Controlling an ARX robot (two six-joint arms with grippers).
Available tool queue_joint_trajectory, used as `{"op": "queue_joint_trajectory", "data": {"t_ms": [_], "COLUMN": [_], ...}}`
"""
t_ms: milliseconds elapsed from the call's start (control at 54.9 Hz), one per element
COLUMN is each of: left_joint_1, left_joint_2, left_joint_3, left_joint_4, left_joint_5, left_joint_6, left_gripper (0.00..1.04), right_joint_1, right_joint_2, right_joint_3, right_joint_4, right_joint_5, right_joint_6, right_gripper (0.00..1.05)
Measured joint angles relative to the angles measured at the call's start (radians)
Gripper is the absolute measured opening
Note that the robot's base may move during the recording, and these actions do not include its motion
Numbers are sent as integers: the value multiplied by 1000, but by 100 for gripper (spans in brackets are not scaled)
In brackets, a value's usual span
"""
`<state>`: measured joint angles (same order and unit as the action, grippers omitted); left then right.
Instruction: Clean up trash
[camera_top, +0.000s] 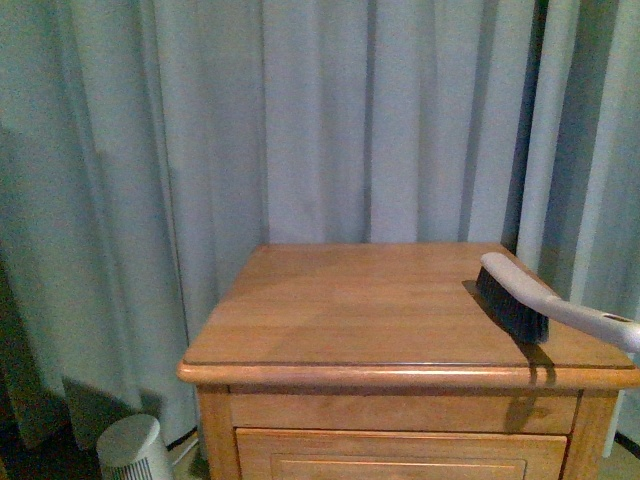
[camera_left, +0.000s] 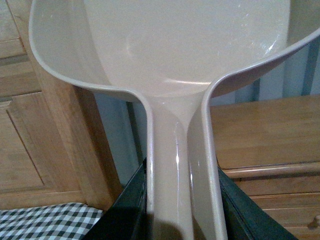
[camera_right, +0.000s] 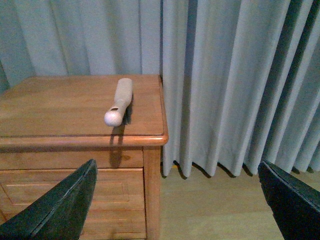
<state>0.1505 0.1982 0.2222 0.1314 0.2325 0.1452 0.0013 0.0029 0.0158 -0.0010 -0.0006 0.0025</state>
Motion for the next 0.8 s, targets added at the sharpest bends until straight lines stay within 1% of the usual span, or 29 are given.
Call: {"op": "queue_joint_trajectory", "data": {"t_ms": [219, 328, 346, 364, 383, 401, 419, 437, 474, 492, 547, 601, 747, 802], "left_joint_1": [13, -6, -6, -7, -8, -10, -11, -11, -11, -11, -11, -11, -11, -11], "left_joint_2": [-8, -10, -10, -11, -11, -11, -11, -11, -11, -11, -11, -13, -13, -13], "left_joint_3": [-12, -13, -13, -13, -13, -13, -13, -13, -13, -13, -14, -14, -14, -14], "left_joint_4": [14, 19, 19, 19, 19, 19, 19, 19, 19, 19, 19, 19, 19, 19], "left_joint_5": [4, -7, -7, -6, -6, -4, -5, -5, -6, -6, -6, -8, -8, -8], "left_joint_6": [-26, -44, -45, -46, -46, -46, -46, -47, -47, -47, -47, -49, -50, -51], "left_gripper": [28, 28, 28, 28, 28, 28, 28, 28, 28, 28, 28, 28, 28, 28], "right_joint_1": [0, 1, 18, 48, 64, 97, 114, 139, 168, 171, 171, 166, 156, 153], "right_joint_2": [0, 0, 9, 25, 35, 55, 67, 90, 141, 168, 250, 388, 666, 787], "right_joint_3": [0, 0, -2, -3, -3, -3, -3, -2, 0, 5, 22, 80, 311, 433], "right_joint_4": [0, 2, 23, 66, 91, 139, 164, 203, 243, 236, 216, 170, 56, -11], "right_joint_5": [0, 1, 64, 158, 207, 300, 346, 420, 537, 583, 653, 637, 538, 485], "right_joint_6": [0, 0, -30, -64, -82, -118, -140, -177, -220, -230, -230, -189, -57, -1], "right_gripper": [97, 97, 97, 97, 97, 97, 97, 97, 97, 97, 97, 97, 97, 97]}}
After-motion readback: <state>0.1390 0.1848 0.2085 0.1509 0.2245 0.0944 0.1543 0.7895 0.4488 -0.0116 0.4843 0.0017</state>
